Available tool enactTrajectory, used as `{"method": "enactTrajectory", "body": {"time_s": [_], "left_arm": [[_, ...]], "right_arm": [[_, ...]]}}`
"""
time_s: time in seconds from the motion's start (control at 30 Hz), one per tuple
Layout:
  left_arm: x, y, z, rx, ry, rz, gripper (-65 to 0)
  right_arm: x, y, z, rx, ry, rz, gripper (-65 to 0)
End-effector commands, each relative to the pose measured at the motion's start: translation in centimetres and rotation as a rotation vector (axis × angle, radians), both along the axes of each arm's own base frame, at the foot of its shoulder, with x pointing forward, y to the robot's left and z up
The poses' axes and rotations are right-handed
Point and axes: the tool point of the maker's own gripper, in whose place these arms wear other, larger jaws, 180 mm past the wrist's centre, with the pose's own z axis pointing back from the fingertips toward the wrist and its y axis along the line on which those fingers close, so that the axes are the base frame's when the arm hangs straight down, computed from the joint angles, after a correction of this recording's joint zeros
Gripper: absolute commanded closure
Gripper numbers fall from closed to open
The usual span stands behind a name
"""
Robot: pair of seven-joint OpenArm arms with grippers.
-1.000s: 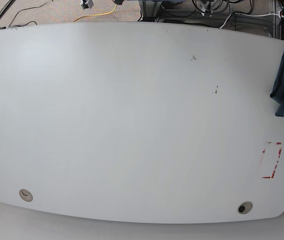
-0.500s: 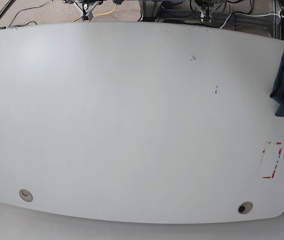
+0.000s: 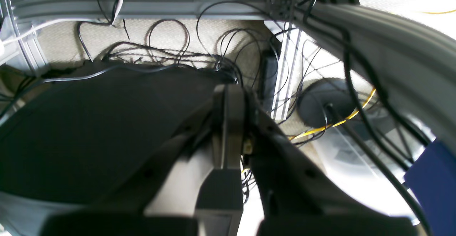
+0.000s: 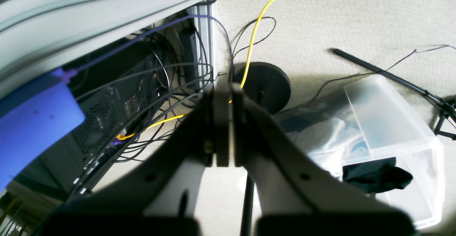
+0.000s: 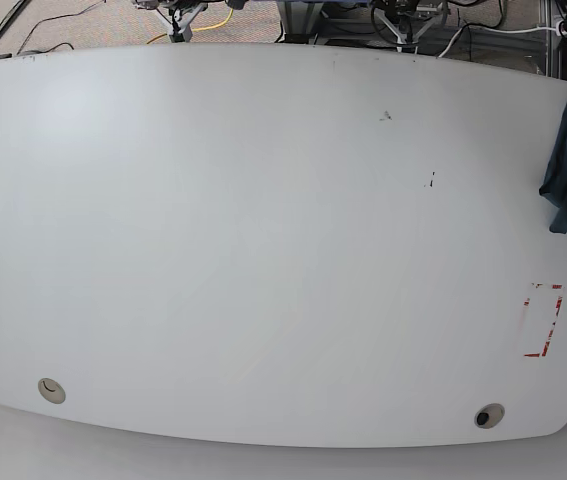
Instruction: Layout the t-shirt on the table in an organized manner, then fold the t-shirt properly
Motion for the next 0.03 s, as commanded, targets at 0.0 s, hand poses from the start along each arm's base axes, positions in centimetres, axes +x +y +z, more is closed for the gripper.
{"method": "enactTrajectory", "body": {"time_s": [0.0], "left_arm": [[-0.2, 0.03, 0.01, 0.002, -0.001, -0.002, 0.0]], "right_arm": [[0.09, 0.13, 0.04, 0.004, -0.011, 0.006, -1.4]]}}
